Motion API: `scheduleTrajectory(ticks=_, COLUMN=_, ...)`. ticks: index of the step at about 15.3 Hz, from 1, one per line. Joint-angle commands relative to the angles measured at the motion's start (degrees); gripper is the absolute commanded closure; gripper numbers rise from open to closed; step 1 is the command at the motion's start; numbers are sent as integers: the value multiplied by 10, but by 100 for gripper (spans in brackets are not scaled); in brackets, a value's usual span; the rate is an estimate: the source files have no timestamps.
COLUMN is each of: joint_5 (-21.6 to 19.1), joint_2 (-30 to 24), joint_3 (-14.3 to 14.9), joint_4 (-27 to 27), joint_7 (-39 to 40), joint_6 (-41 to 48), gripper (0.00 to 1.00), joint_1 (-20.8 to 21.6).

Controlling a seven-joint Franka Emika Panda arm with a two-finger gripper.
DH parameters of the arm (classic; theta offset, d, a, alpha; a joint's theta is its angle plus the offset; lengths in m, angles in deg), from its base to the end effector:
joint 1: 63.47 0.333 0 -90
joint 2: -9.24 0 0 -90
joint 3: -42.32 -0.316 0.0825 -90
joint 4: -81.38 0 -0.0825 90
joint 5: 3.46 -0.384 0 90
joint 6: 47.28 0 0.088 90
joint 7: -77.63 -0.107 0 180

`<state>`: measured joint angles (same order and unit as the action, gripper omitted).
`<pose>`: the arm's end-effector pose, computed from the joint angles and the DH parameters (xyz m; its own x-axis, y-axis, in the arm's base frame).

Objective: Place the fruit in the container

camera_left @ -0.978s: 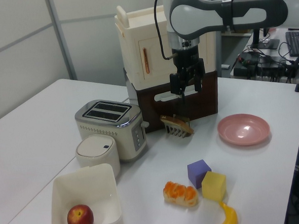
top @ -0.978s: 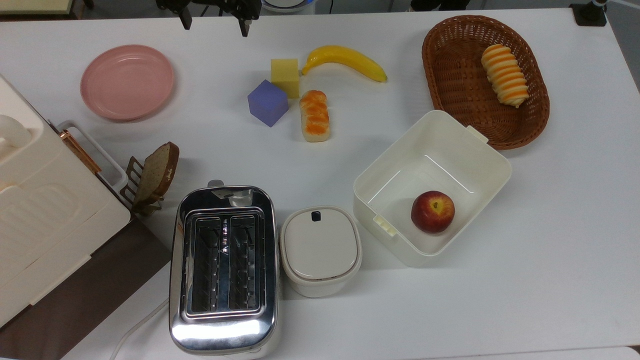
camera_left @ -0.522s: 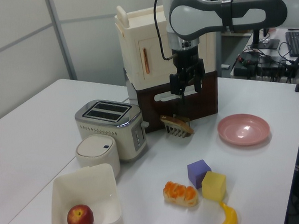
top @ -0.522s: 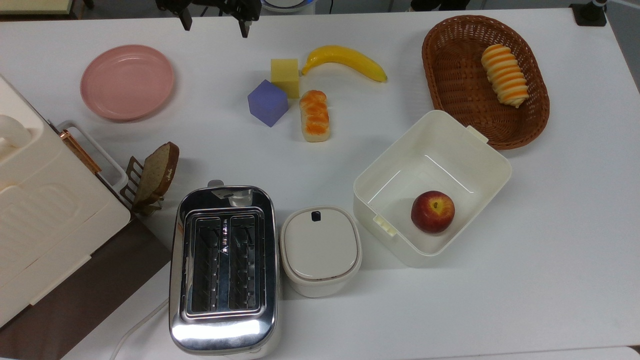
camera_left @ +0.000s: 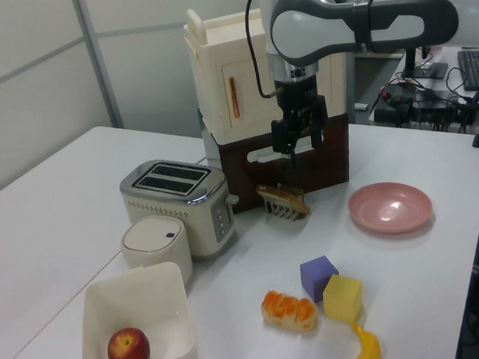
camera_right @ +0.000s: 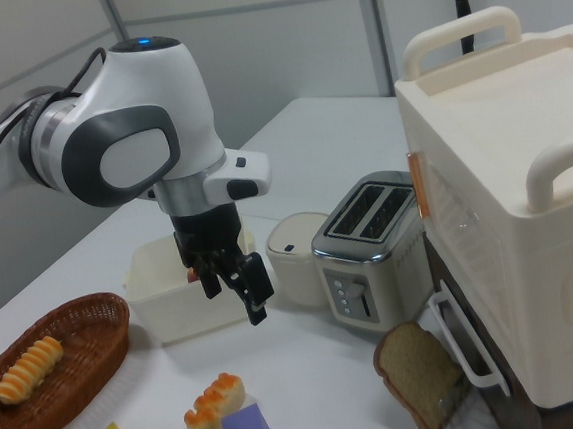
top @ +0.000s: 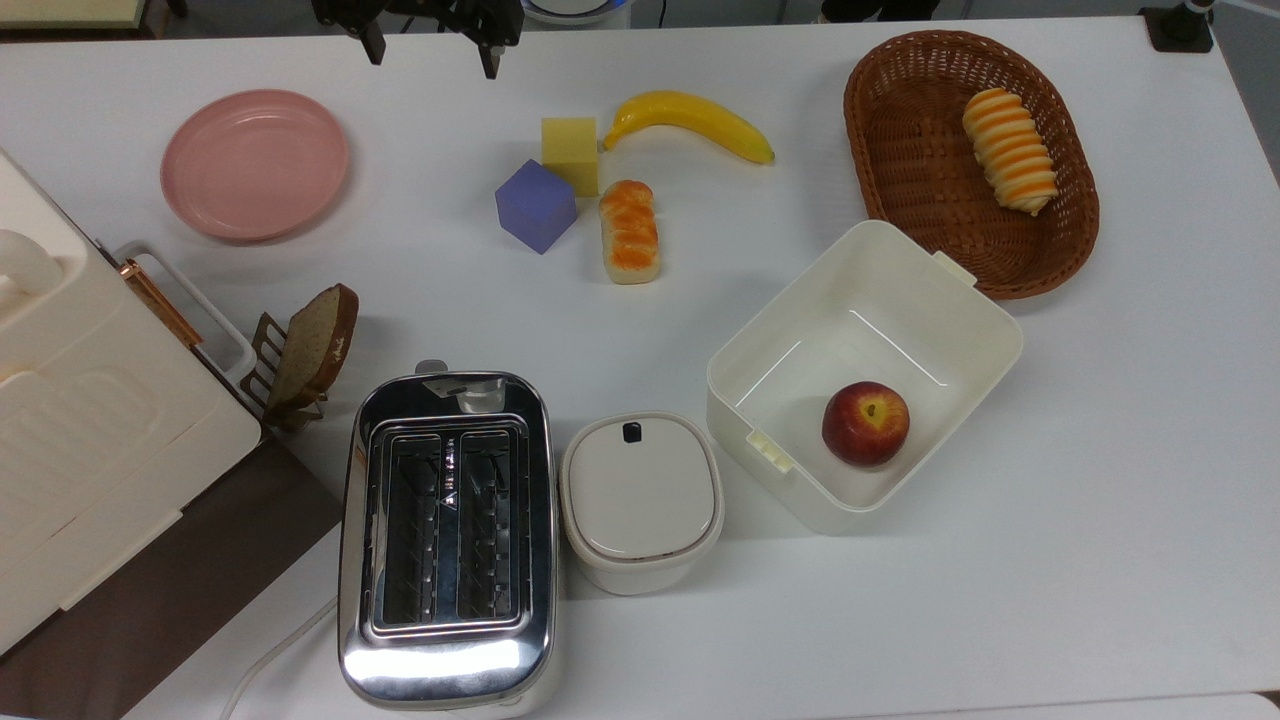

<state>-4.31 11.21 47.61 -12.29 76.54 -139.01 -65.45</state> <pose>0.5598 -0.0690 0.5777 0.9870 -0.1457 -0.0683 -0.1467 -0.9891 -0.0103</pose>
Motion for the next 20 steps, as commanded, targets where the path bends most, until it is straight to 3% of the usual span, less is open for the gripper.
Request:
scheduleTrajectory(ticks=1, joint_5=11, joint_2=-6, joint_3=-1, joint_4=-15, joint_7=0, joint_6=-17, gripper=0, joint_1=9)
scheduleTrajectory(ticks=10, joint_5=12, joint_2=-6, joint_3=-1, joint_4=-27, joint_7=1, joint_6=-16, gripper=0, joint_1=17)
scheduleTrajectory(ticks=16, joint_5=23, joint_2=-15, joint_3=-4, joint_4=-71, joint_7=62, joint_6=8, gripper=0, joint_1=35)
scheduleTrajectory(ticks=20, joint_5=40, joint_2=-38, joint_3=-4, joint_4=-153, joint_7=118, joint_6=24, gripper=0, joint_1=72)
